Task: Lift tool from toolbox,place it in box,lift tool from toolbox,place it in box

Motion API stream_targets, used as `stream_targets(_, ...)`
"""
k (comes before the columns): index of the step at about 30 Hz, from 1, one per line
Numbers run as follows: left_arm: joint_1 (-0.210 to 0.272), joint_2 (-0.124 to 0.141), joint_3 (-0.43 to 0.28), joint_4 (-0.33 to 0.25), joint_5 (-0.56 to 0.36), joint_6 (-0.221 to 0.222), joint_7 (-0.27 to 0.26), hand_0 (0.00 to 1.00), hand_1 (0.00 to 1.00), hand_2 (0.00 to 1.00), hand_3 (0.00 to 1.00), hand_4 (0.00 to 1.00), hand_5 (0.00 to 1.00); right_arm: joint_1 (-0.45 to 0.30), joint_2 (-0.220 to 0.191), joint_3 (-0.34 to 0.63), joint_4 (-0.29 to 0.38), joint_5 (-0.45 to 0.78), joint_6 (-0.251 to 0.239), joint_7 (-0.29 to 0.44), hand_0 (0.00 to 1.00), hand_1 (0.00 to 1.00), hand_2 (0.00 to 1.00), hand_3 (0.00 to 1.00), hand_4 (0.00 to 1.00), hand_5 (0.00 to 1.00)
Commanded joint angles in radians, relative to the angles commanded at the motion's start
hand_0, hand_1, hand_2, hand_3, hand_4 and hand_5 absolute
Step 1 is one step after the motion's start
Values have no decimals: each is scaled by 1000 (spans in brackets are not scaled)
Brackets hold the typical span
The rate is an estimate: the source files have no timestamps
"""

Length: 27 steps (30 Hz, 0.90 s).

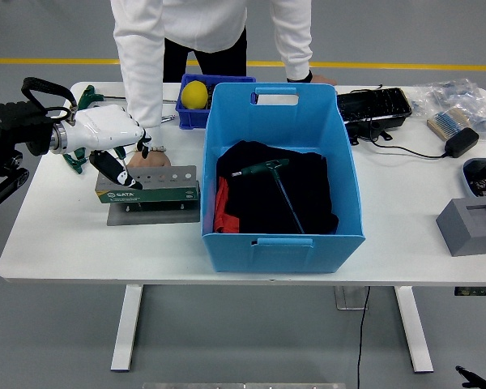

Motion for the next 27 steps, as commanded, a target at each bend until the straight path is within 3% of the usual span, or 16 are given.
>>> stream_targets(9, -40, -33, 95, 87, 6, 9, 16, 533, 596, 621, 541, 950, 709, 2, 0, 3, 1, -8, 2, -3, 629, 601, 664, 540, 783, 656)
stream_targets(17, -63, -46, 138, 157, 2, 24, 20, 534, 587, 607, 528, 946, 717, 5, -1, 3, 2, -10, 2, -4, 630, 601, 662, 541, 783, 657)
stream_targets(27, -76, -40, 133, 137, -35, -18, 17, 535, 576, 590, 510, 943, 717, 6, -2, 2, 2, -10, 3, -4, 630, 601, 663, 541, 783, 658)
